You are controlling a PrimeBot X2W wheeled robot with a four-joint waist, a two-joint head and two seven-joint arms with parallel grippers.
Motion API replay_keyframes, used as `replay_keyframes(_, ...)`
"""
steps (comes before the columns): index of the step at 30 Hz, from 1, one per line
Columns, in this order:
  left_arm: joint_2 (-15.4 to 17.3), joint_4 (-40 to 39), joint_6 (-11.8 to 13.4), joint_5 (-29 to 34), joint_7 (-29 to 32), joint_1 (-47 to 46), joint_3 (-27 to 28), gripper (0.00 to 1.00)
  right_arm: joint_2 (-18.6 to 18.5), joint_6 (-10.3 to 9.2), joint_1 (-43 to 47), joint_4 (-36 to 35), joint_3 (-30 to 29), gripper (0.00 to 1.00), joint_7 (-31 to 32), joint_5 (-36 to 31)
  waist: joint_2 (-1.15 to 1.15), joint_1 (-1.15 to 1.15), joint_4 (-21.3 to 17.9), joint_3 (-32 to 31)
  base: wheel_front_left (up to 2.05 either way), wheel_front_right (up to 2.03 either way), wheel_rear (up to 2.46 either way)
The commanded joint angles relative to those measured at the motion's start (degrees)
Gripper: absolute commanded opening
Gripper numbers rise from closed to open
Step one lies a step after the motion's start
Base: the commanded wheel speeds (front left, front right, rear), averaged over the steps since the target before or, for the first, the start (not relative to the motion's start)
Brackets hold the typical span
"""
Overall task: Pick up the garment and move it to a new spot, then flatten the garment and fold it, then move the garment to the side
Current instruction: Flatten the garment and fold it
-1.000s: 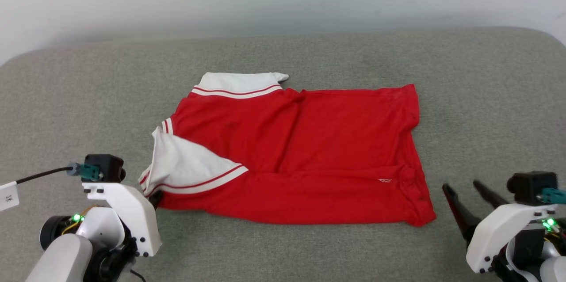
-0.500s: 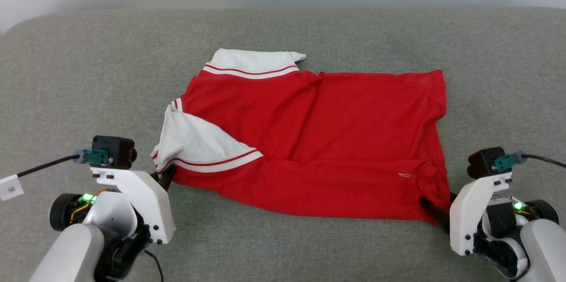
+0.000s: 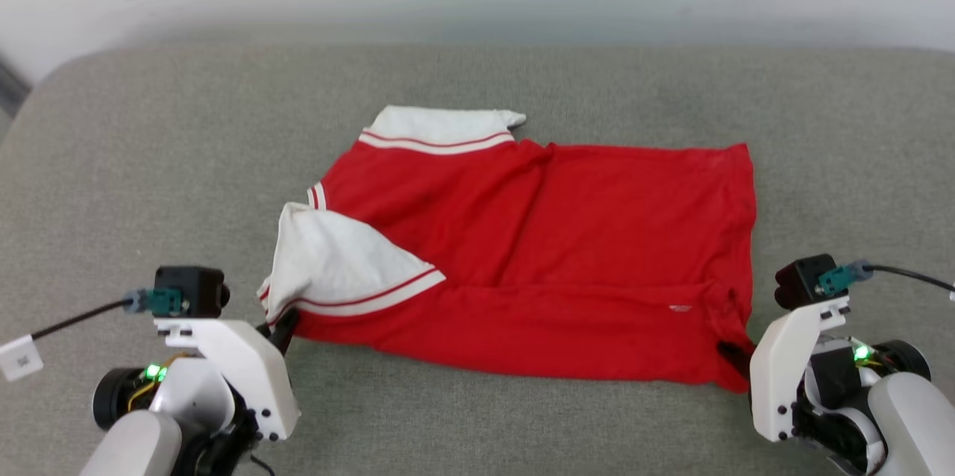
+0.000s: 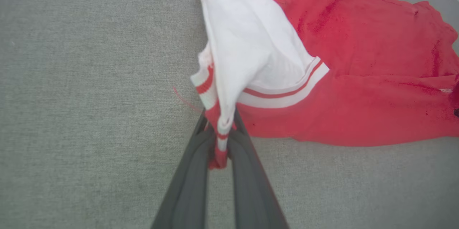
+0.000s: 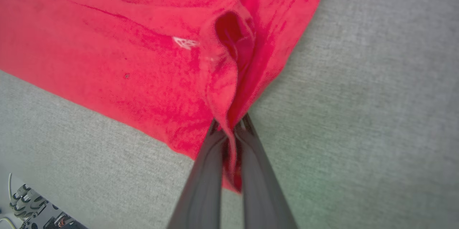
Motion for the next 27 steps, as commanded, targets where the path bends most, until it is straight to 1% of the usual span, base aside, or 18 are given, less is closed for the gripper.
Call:
replay_keyframes(1, -0.06, -0.2, 0.58, -0.22, -0.45, 1.77, 0.31, 0.0, -0.59, -0.01, 1.61, -1.47, 0.18, 0.0, -0.08, 0.14, 0.0, 0.0, -0.17, -2.72, 0.0, 0.0, 0.0)
replay_keyframes(6, 0.27, -1.13, 2.09, -0.97, 0.08, 6.65, 0.51, 0.0, -0.83, -0.01, 5.88, -5.15, -0.52, 0.0, 1.34, -0.09, 0.0, 0.0, -0.12, -7.01, 0.0, 0.0, 0.0)
replay_keyframes(9, 0.51, -1.08, 3.09, -1.7, 0.83, 10.15, 0.59, 0.0, -0.21, -0.01, 9.13, -6.63, -1.83, 0.0, 2.52, -0.19, 0.0, 0.0, -0.25, -8.82, 0.0, 0.0, 0.0)
replay_keyframes(13, 0.05, -0.16, 3.33, -3.03, 1.69, 12.67, 0.4, 0.0, 0.48, -0.01, 12.18, -6.94, -3.35, 0.0, 3.6, -0.44, 0.0, 0.0, -0.26, -9.58, 0.0, 0.0, 0.0)
replay_keyframes(15, -0.31, 1.06, 3.02, -3.84, 2.22, 13.75, 0.05, 0.0, 1.02, -0.01, 13.97, -6.5, -4.3, 0.0, 3.76, -0.6, 0.0, 0.0, -0.31, -9.75, 0.0, 0.0, 0.0)
replay_keyframes(16, -0.64, 1.71, 2.9, -4.1, 1.91, 13.81, 0.07, 0.0, 1.43, -0.01, 14.66, -6.35, -4.64, 0.09, 3.54, -0.65, 0.0, 0.0, -0.34, -9.78, 0.0, 0.0, 0.0)
replay_keyframes(17, -1.0, 2.47, 2.74, -4.35, 1.37, 13.61, 0.14, 0.15, 1.67, -0.01, 15.24, -6.04, -5.02, 0.49, 3.09, -0.75, 0.0, 0.0, -0.36, -9.79, 0.0, 0.0, 0.0)
replay_keyframes(18, -1.21, 3.41, 2.48, -4.16, 1.04, 13.26, -0.1, 0.65, 1.7, -0.01, 15.71, -5.75, -5.18, 1.0, 2.4, -0.94, 0.0, 0.0, -0.35, -9.79, 0.0, 0.0, 0.0)
replay_keyframes(19, -1.51, 4.35, 2.54, -3.92, 0.66, 12.78, -0.2, 1.0, 1.89, -0.01, 16.01, -5.61, -5.36, 1.0, 1.2, -1.02, 0.0, 0.0, -0.41, -9.78, 0.0, 0.0, 0.0)
replay_keyframes(22, -2.54, 6.36, 1.97, -3.28, -1.78, 10.91, -0.24, 1.0, 2.25, -0.01, 16.49, -6.22, -5.37, 1.0, -4.36, -1.72, 0.0, 0.0, -0.86, -9.85, 0.0, 0.0, 0.0)
replay_keyframes(27, -3.15, 7.84, 1.23, -1.49, -7.44, 7.86, 0.58, 1.0, 2.71, -0.01, 15.31, -9.01, -6.52, 1.0, -17.58, -3.77, 0.0, 0.0, -2.38, -10.42, 0.0, 0.0, 0.0)
